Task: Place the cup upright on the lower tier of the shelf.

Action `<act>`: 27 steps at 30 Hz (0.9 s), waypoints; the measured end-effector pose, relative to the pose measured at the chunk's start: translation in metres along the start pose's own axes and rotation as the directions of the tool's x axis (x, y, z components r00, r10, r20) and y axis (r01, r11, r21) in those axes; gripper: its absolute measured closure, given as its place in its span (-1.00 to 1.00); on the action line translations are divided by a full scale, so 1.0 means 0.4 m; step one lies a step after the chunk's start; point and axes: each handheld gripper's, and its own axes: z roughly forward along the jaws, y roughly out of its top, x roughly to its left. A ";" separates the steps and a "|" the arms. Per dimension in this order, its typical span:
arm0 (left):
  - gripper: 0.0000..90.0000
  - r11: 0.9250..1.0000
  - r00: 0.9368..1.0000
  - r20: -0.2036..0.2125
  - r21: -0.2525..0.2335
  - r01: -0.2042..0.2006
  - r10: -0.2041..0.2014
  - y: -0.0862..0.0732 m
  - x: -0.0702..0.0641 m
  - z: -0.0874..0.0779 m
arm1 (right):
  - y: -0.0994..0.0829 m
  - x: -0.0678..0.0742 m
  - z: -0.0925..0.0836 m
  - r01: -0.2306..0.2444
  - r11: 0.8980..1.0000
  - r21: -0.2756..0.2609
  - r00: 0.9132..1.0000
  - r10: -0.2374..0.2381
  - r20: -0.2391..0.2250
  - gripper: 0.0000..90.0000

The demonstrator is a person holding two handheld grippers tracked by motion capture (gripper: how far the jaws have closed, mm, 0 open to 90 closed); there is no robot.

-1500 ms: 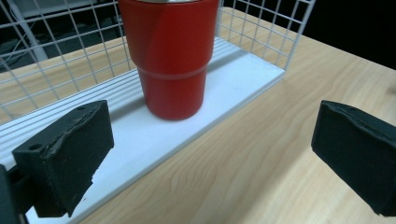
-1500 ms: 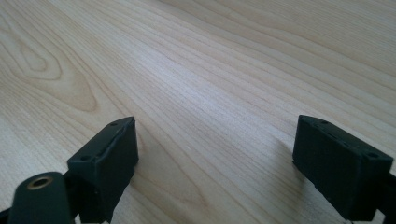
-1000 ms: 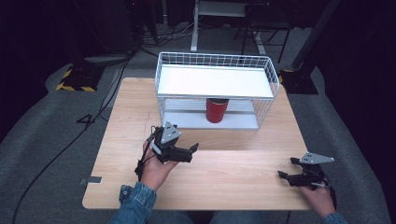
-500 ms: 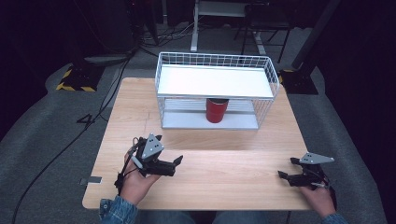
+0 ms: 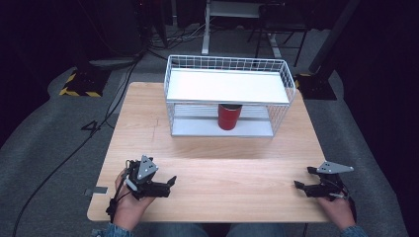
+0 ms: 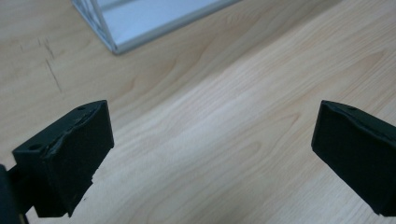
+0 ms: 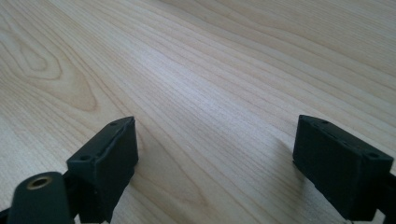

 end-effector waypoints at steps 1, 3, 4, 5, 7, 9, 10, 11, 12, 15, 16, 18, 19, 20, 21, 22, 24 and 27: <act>-1.00 1.000 1.000 0.000 0.020 -0.002 0.002 -0.009 0.005 0.004 | 0.000 0.000 0.000 0.000 1.000 0.000 1.000 0.000 0.000 -0.69; -1.00 0.999 1.000 -0.005 0.040 0.001 -0.001 -0.020 0.008 0.009 | 0.000 0.000 0.000 0.000 1.000 0.000 1.000 0.000 0.000 -0.69; -1.00 0.998 1.000 -0.003 0.060 0.002 -0.002 -0.027 0.012 0.012 | 0.000 0.000 0.000 -0.001 1.000 -0.001 1.000 0.001 -0.001 -0.69; -1.00 0.997 1.000 0.002 0.073 0.013 -0.013 -0.033 0.015 0.016 | 0.000 0.000 0.000 0.000 1.000 0.000 1.000 0.000 0.000 -0.69; -1.00 0.995 1.000 0.007 0.096 0.027 -0.028 -0.045 0.020 0.023 | 0.000 0.000 0.000 0.000 1.000 0.000 1.000 0.000 0.000 -0.69; -1.00 0.991 0.999 0.022 0.130 0.041 -0.045 -0.054 0.024 0.030 | 0.000 0.000 0.000 0.000 1.000 0.000 1.000 0.000 0.000 -0.69; -1.00 0.988 0.999 0.024 0.150 0.041 -0.045 -0.057 0.025 0.032 | 0.000 0.000 0.000 0.000 1.000 0.000 1.000 0.000 0.000 -0.69; -1.00 0.985 0.999 0.023 0.170 0.041 -0.046 -0.062 0.026 0.037 | 0.000 0.000 0.000 0.000 1.000 0.000 1.000 0.000 0.000 -0.69; -1.00 0.983 0.999 0.021 0.181 0.043 -0.047 -0.065 0.025 0.039 | 0.000 0.000 0.000 0.000 1.000 0.000 1.000 0.000 0.000 -0.69; -1.00 0.975 0.999 0.025 0.218 0.037 -0.044 -0.071 0.025 0.046 | 0.000 0.000 0.000 0.000 1.000 0.000 1.000 0.000 0.000 -0.69; -1.00 0.973 0.999 0.025 0.229 0.033 -0.040 -0.073 0.024 0.048 | 0.000 0.000 0.000 0.000 1.000 0.000 1.000 0.000 0.000 -0.69; -1.00 0.969 0.999 0.026 0.244 0.032 -0.040 -0.076 0.022 0.054 | 0.000 0.000 0.000 0.000 1.000 0.000 1.000 0.000 0.000 -0.69; -1.00 0.969 0.999 0.022 0.246 0.029 -0.036 -0.078 0.020 0.057 | 0.000 0.000 0.000 0.000 1.000 0.000 1.000 0.000 0.000 -0.69; -1.00 0.969 0.999 0.022 0.245 0.017 -0.023 -0.078 0.019 0.057 | 0.000 0.000 0.000 0.000 1.000 0.000 1.000 0.000 0.000 -0.69; -1.00 0.970 0.999 0.023 0.244 0.016 -0.023 -0.079 0.019 0.057 | 0.000 0.000 0.000 0.000 1.000 0.000 1.000 0.000 0.000 -0.69; -1.00 0.970 0.999 0.023 0.242 0.017 -0.023 -0.079 0.019 0.057 | 0.000 0.000 0.000 0.000 1.000 0.000 1.000 0.000 0.000 -0.69; -1.00 0.977 1.000 0.024 0.215 0.014 -0.020 -0.084 0.021 0.060 | 0.000 0.000 0.000 0.000 1.000 0.000 1.000 0.000 0.000 -0.69; -1.00 0.981 1.000 0.015 0.195 0.020 -0.023 -0.088 0.022 0.062 | 0.000 0.000 0.000 0.000 1.000 0.001 1.000 0.000 0.000 -0.69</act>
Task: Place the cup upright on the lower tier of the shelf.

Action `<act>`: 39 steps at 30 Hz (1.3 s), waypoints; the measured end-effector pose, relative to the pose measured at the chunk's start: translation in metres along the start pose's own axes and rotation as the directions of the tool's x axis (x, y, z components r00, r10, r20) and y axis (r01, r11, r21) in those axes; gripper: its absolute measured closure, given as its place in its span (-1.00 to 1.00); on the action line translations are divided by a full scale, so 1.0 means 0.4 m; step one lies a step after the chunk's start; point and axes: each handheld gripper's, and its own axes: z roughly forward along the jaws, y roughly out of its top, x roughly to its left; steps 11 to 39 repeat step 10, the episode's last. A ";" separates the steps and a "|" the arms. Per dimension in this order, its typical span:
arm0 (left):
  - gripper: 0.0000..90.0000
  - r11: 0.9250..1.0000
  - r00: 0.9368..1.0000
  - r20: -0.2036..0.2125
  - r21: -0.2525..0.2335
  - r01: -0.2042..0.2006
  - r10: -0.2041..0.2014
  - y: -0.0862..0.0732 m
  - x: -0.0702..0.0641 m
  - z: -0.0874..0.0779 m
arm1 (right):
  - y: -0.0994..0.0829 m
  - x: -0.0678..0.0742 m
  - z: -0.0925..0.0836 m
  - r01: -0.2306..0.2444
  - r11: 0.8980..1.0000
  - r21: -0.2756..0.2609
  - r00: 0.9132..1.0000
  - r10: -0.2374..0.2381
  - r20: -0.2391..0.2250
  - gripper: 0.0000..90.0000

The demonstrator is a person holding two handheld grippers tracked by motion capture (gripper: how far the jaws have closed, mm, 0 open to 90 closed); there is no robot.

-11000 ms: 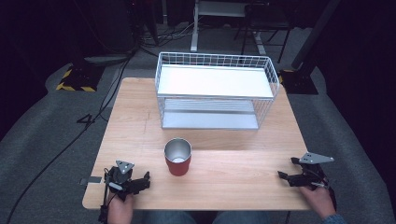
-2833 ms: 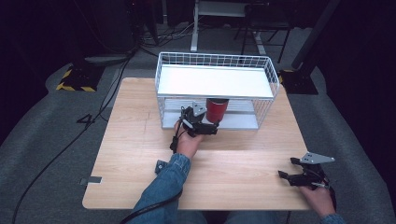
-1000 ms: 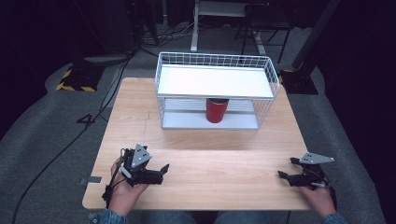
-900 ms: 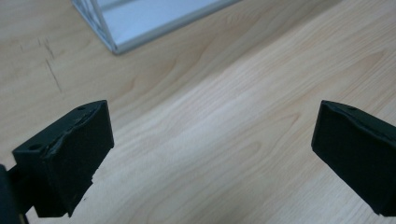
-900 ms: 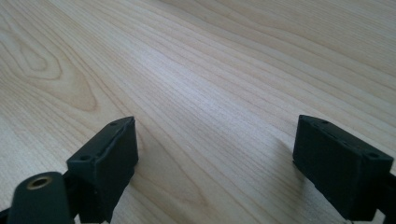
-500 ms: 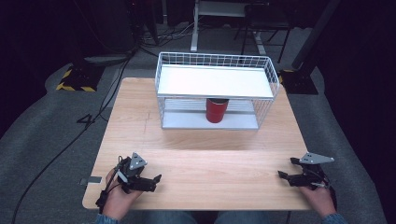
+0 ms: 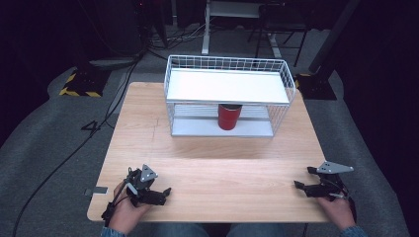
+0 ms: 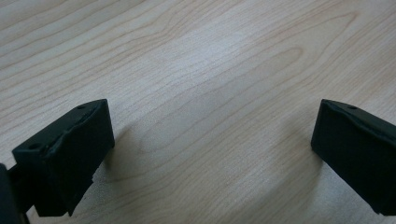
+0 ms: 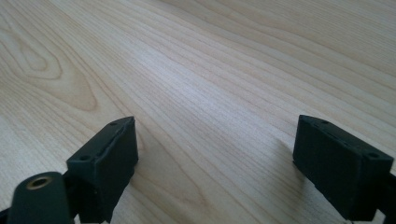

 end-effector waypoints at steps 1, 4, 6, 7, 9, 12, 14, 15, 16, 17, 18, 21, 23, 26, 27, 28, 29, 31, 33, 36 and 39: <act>-1.00 1.000 1.000 0.000 -0.001 0.001 -0.001 0.000 0.000 0.000 | 0.000 0.000 0.000 0.000 1.000 0.000 1.000 0.000 0.000 -0.69; -1.00 1.000 1.000 -0.001 -0.002 0.002 -0.002 0.000 0.000 0.000 | 0.000 0.000 0.001 0.000 1.000 0.002 1.000 0.000 -0.001 -0.72; -1.00 1.000 1.000 -0.004 -0.003 0.007 -0.007 0.000 -0.001 0.001 | 0.001 0.001 0.002 -0.009 1.000 0.011 1.000 0.009 0.014 -0.83; -1.00 1.000 1.000 -0.005 -0.003 0.008 -0.008 0.000 -0.001 0.001 | 0.002 0.001 0.005 -0.022 1.000 0.018 0.999 0.021 0.025 -0.94; -1.00 1.000 1.000 -0.010 -0.005 0.006 -0.006 0.001 0.000 0.001 | 0.005 0.000 0.006 -0.065 0.997 0.039 0.996 0.062 0.061 -1.00; -1.00 1.000 1.000 -0.013 -0.005 0.013 -0.013 0.000 0.000 0.001 | 0.008 0.002 0.000 -0.089 0.995 0.035 0.995 0.086 0.059 -1.00; -1.00 1.000 1.000 -0.013 -0.005 0.013 -0.013 0.000 0.000 0.001 | 0.008 0.002 0.000 -0.089 0.995 0.035 0.995 0.086 0.059 -1.00; -1.00 1.000 1.000 -0.013 -0.005 0.013 -0.013 0.000 0.000 0.001 | 0.008 0.002 0.000 -0.089 0.995 0.035 0.995 0.086 0.059 -1.00; -1.00 1.000 1.000 -0.013 -0.005 0.013 -0.013 0.000 0.000 0.001 | 0.008 0.002 0.000 -0.089 0.995 0.035 0.995 0.086 0.059 -1.00; -1.00 1.000 1.000 -0.013 -0.005 0.013 -0.013 0.000 0.000 0.001 | 0.008 0.002 0.000 -0.089 0.995 0.035 0.995 0.086 0.059 -1.00; -1.00 1.000 1.000 -0.013 -0.005 0.013 -0.013 0.000 0.000 0.001 | 0.008 0.002 0.000 -0.089 0.995 0.035 0.995 0.086 0.059 -1.00; -1.00 1.000 1.000 -0.013 -0.005 0.013 -0.013 0.000 0.000 0.001 | 0.008 0.002 0.000 -0.089 0.995 0.035 0.995 0.086 0.059 -1.00; -1.00 1.000 1.000 -0.013 -0.005 0.013 -0.013 0.000 0.000 0.001 | 0.008 0.002 0.000 -0.089 0.995 0.035 0.995 0.086 0.059 -1.00; -1.00 1.000 1.000 -0.013 -0.005 0.013 -0.013 0.000 0.000 0.001 | 0.008 0.002 0.000 -0.089 0.995 0.035 0.995 0.086 0.059 -1.00; -1.00 1.000 1.000 -0.013 -0.005 0.013 -0.013 0.000 0.000 0.001 | 0.008 0.002 0.000 -0.089 0.995 0.035 0.995 0.086 0.059 -1.00; -1.00 1.000 1.000 -0.013 -0.005 0.013 -0.013 0.000 0.000 0.001 | 0.008 0.002 0.000 -0.089 0.995 0.035 0.995 0.086 0.059 -1.00; -1.00 1.000 1.000 -0.013 -0.005 0.013 -0.013 0.000 0.000 0.001 | 0.008 0.002 0.000 -0.089 0.995 0.035 0.995 0.086 0.059 -1.00; -1.00 1.000 1.000 -0.013 -0.005 0.013 -0.013 0.000 0.000 0.001 | 0.008 0.002 0.000 -0.089 0.995 0.035 0.995 0.086 0.059 -1.00; -1.00 1.000 1.000 -0.013 -0.005 0.013 -0.013 0.000 0.000 0.001 | 0.008 0.002 0.000 -0.089 0.995 0.035 0.995 0.086 0.059 -1.00; -1.00 1.000 1.000 -0.013 -0.005 0.013 -0.013 0.000 0.000 0.001 | 0.008 0.002 0.000 -0.089 0.995 0.035 0.995 0.086 0.059 -1.00; -1.00 1.000 1.000 -0.013 -0.005 0.013 -0.013 0.000 0.000 0.001 | 0.008 0.002 0.000 -0.089 0.995 0.035 0.995 0.086 0.059 -1.00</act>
